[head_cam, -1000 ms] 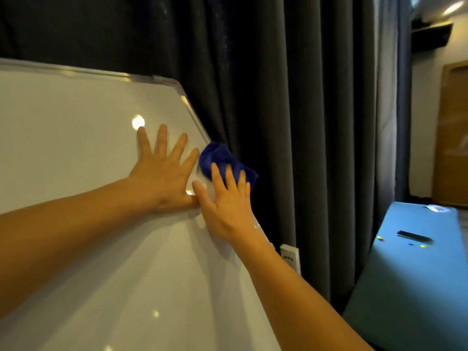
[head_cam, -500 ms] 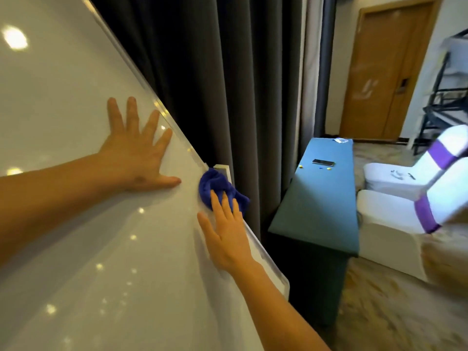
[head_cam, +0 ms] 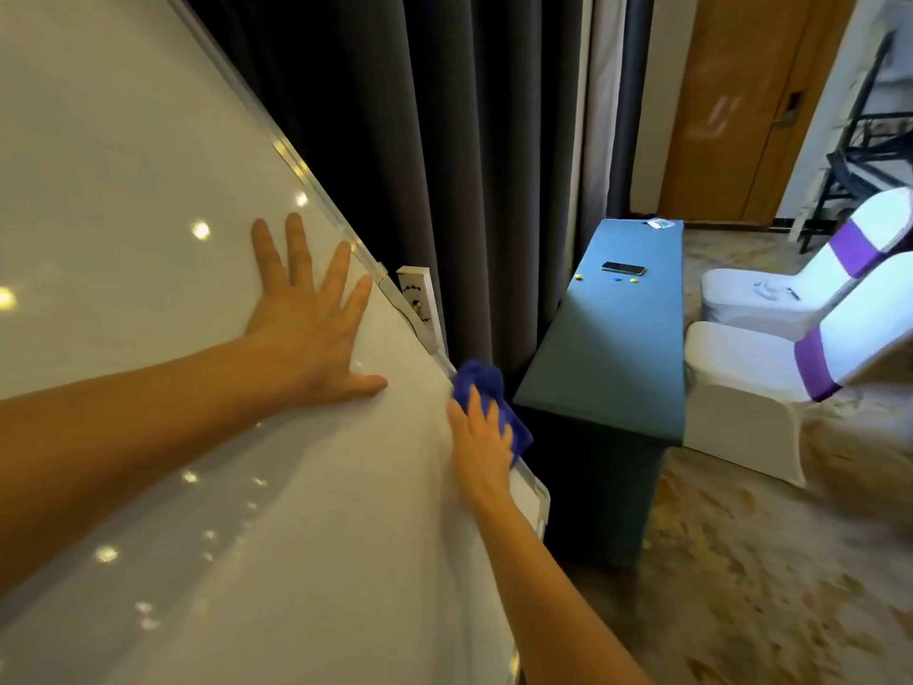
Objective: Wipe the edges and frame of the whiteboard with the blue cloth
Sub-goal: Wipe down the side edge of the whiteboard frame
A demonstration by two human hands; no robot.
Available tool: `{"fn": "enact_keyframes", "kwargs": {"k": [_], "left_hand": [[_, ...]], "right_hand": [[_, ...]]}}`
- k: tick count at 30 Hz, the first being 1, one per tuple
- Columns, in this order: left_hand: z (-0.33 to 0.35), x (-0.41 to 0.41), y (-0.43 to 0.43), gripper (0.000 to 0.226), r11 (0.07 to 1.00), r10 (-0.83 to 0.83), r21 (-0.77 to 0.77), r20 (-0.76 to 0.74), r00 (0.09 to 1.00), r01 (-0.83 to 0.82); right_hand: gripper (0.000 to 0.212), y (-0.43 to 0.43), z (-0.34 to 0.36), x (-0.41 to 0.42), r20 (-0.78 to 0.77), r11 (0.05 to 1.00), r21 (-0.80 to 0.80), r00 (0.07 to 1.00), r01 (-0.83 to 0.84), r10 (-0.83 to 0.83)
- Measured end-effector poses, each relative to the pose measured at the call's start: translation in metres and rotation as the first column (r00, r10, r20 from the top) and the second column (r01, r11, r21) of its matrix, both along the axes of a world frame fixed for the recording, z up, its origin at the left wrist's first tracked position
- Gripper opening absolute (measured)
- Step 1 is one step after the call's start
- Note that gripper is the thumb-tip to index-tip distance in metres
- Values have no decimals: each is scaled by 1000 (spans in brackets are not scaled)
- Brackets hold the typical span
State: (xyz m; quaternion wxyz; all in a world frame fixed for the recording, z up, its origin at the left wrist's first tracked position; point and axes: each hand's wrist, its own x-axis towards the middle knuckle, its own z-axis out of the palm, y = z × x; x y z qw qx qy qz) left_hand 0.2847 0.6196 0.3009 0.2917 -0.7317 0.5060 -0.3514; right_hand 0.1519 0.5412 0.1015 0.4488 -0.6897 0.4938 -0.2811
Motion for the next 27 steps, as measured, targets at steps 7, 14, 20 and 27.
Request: {"fn": "enact_keyframes", "kwargs": {"k": [7,14,20,27], "left_hand": [[-19,-15,4,125,998,45,-45,-7,999,-45],[-23,-21,1,126,999,22,-46,-35,999,-24],[-26,-24,1,125,998,37,-54,-33,999,-38],[-29,-25,-3,125,995,34,-93,-39,999,-37]], "right_hand": [[70,7,64,38,218,964,-235,959,-127,180],[55,11,-105,-65,-24,995,11,995,102,-101],[56,4,-17,-6,30,996,51,997,75,-77],[48,17,21,20,241,908,-399,941,-126,236]]}}
